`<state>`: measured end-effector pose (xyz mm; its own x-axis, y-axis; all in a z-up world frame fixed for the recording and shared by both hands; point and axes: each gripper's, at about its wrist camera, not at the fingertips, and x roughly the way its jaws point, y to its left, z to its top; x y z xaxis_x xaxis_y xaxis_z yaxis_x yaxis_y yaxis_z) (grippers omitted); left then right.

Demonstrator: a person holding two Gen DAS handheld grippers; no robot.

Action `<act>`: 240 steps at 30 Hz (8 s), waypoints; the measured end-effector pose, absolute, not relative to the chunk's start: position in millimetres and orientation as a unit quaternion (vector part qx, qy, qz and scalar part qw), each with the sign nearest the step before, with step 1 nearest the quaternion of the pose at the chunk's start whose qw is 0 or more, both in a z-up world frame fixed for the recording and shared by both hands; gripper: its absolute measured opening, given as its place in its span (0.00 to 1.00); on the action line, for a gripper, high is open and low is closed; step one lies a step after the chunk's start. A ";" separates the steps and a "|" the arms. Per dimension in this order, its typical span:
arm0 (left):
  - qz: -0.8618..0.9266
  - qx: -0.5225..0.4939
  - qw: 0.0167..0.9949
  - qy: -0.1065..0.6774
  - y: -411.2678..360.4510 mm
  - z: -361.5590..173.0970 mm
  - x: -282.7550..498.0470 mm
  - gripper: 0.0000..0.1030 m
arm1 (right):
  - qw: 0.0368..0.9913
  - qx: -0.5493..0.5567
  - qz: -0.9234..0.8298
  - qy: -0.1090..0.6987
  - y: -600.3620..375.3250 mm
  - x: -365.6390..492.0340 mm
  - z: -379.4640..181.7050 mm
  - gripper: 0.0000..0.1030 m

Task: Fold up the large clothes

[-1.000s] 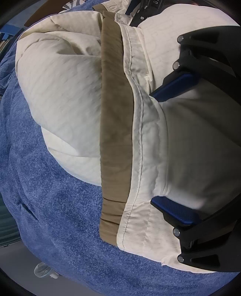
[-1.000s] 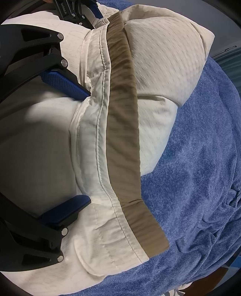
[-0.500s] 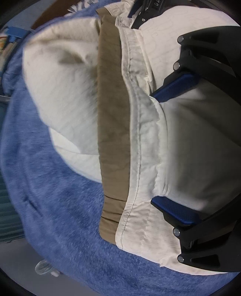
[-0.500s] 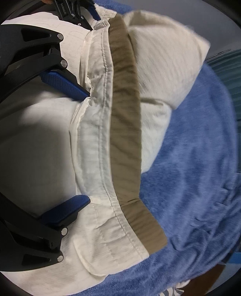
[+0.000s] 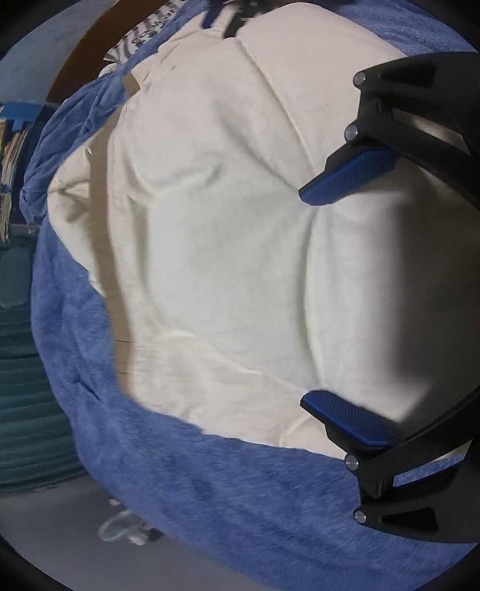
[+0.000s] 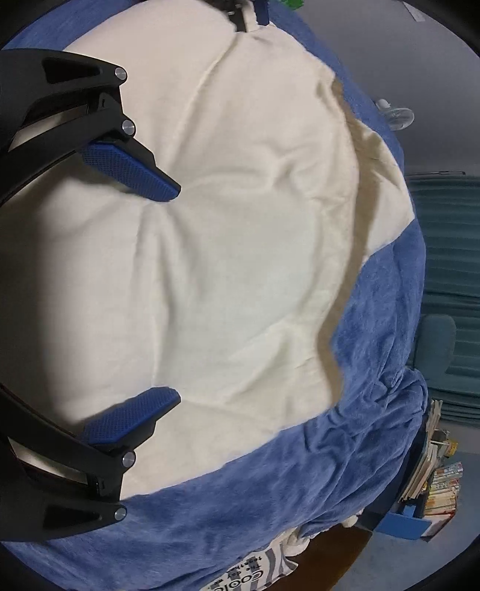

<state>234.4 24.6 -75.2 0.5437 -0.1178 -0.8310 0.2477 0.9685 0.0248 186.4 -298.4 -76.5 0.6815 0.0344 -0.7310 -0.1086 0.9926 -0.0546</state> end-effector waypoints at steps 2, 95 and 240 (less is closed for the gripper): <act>-0.106 0.058 0.872 0.475 24.8 -84.4 239.4 0.94 | 0.920 -0.030 0.037 0.389 -303.2 184.6 -86.7 0.93; -0.274 -0.189 0.807 0.488 163.1 -120.4 312.7 0.81 | 0.826 0.263 0.187 0.463 -452.3 281.1 -122.4 0.67; -0.039 -0.049 0.908 0.415 109.7 34.7 -36.9 0.94 | 0.897 0.077 -0.011 0.435 -307.1 -90.8 -6.9 0.94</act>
